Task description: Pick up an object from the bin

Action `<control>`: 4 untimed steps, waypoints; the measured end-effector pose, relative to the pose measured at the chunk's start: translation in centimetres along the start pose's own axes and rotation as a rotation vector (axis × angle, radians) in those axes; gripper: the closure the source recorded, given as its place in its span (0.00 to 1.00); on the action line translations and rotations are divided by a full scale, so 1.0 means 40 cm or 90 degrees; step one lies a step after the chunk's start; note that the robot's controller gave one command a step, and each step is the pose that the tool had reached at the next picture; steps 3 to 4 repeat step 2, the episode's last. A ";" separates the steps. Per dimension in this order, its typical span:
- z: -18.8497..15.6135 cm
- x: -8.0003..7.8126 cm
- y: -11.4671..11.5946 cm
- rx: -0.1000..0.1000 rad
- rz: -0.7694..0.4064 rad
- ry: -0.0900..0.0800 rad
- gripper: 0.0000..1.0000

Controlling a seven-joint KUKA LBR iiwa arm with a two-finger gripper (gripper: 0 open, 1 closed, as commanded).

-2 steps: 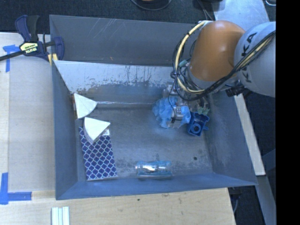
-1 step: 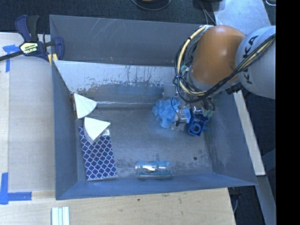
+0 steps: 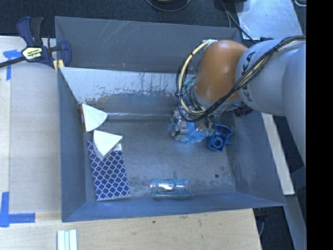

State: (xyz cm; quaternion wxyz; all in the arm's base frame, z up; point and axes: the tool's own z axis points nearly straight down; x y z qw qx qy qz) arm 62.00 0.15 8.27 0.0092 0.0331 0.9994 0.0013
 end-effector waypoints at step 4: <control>-0.004 0.001 -0.001 0.000 0.000 0.001 1.00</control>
Offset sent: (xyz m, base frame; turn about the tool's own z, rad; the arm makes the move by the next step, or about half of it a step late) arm -0.0030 -0.0215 0.0845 -0.0019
